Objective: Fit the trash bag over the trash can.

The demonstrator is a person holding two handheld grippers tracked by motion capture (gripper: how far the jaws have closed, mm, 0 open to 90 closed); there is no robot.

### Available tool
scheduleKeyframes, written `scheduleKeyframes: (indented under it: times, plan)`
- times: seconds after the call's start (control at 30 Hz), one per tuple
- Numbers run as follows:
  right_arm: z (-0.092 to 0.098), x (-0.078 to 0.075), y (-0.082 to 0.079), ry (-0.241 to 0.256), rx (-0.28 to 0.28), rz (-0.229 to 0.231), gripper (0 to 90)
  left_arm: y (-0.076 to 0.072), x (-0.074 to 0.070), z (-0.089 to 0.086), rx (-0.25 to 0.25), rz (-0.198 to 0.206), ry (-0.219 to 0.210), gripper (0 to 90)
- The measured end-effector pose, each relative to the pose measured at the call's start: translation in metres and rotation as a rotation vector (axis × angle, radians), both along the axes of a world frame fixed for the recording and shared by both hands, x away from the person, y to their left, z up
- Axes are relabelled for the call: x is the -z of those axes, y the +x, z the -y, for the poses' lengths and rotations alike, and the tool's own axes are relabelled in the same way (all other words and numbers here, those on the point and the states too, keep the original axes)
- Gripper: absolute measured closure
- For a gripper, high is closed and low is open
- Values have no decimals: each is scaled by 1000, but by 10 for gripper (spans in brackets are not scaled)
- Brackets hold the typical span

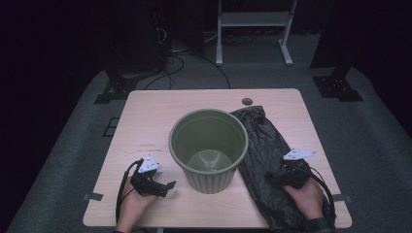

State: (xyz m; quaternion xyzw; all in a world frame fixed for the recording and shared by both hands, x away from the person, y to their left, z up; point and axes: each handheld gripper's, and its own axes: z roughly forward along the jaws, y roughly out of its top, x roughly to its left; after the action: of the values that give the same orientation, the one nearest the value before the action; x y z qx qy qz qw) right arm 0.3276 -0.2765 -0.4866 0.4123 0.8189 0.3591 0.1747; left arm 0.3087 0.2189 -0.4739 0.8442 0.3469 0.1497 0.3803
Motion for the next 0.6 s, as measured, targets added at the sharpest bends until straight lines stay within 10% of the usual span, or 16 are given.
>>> scheduleKeyframes:
  times: [0.47, 0.6]
  plan:
    - [0, 0, 0, 0, -3, 0, 123, 1, 9, 6, 9, -16, 42, 6]
    - [1, -1, -2, 11, -7, 15, 246, 1, 9, 6, 11, -14, 45, 6]
